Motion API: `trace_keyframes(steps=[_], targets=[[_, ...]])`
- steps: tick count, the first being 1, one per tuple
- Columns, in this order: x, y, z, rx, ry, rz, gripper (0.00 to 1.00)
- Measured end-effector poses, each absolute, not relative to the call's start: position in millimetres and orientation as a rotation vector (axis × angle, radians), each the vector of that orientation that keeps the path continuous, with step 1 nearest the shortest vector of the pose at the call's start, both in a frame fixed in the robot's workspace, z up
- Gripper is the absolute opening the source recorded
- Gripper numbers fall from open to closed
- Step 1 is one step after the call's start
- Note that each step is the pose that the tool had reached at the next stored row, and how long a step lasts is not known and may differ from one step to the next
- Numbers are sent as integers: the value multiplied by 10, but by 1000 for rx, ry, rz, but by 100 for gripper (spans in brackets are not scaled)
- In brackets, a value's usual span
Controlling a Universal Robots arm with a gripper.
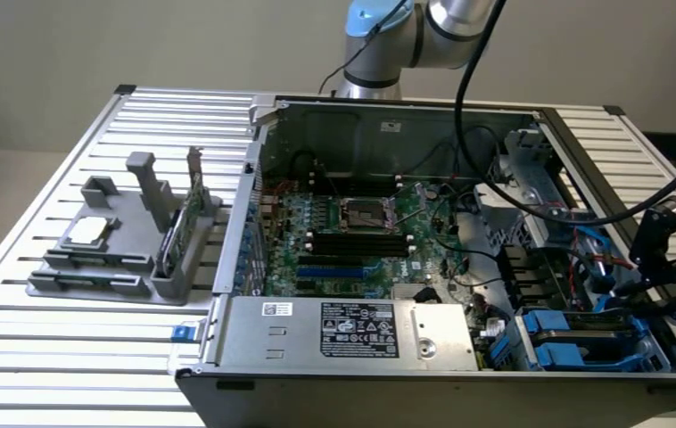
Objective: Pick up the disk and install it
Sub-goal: 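Insert the first disk wire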
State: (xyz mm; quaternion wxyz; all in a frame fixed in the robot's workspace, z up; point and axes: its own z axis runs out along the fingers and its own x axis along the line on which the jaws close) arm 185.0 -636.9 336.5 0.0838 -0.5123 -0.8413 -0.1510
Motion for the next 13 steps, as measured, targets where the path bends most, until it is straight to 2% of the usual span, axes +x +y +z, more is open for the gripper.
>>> trace_keyframes(steps=[13], targets=[[1820,-6384,3384,-1533,-2497,-468,29]])
